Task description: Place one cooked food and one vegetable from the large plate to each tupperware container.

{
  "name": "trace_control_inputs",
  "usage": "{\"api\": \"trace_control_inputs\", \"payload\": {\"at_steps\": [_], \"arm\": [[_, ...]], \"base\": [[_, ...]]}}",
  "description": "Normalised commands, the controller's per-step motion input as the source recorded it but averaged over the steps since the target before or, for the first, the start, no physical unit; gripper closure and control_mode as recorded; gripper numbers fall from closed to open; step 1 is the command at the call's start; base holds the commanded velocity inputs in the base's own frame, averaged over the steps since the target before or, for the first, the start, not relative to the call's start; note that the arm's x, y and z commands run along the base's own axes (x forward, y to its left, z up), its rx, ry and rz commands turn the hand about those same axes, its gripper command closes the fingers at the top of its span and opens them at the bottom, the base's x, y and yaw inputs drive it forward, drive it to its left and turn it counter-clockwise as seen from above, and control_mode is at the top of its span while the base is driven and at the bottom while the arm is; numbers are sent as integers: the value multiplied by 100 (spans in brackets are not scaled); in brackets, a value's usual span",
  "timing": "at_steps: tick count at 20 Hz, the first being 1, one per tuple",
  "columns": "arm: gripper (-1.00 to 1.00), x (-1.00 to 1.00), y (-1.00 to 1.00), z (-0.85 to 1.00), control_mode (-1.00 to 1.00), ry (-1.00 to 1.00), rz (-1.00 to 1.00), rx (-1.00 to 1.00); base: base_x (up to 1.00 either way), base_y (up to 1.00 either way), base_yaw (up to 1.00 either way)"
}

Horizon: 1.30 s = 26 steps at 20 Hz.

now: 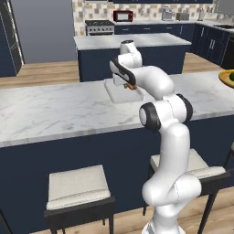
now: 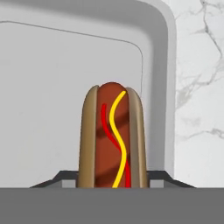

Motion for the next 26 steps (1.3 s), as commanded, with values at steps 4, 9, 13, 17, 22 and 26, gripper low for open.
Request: {"api": "trace_control_inputs", "payload": {"at_steps": [4, 9, 13, 17, 22, 26], "arm": [[-100, 0, 0, 0, -100, 0, 0, 0], [-100, 0, 0, 0, -100, 0, 0, 0], [-100, 0, 0, 0, -100, 0, 0, 0], [-100, -49, -1, 21, -100, -22, 0, 3], [-100, -99, -13, 48, -100, -44, 0, 13], [-100, -100, -18, 48, -100, -53, 0, 17]], "base": [[0, 0, 0], [0, 0, 0], [0, 0, 0], [0, 0, 0], [0, 0, 0], [0, 0, 0]]}}
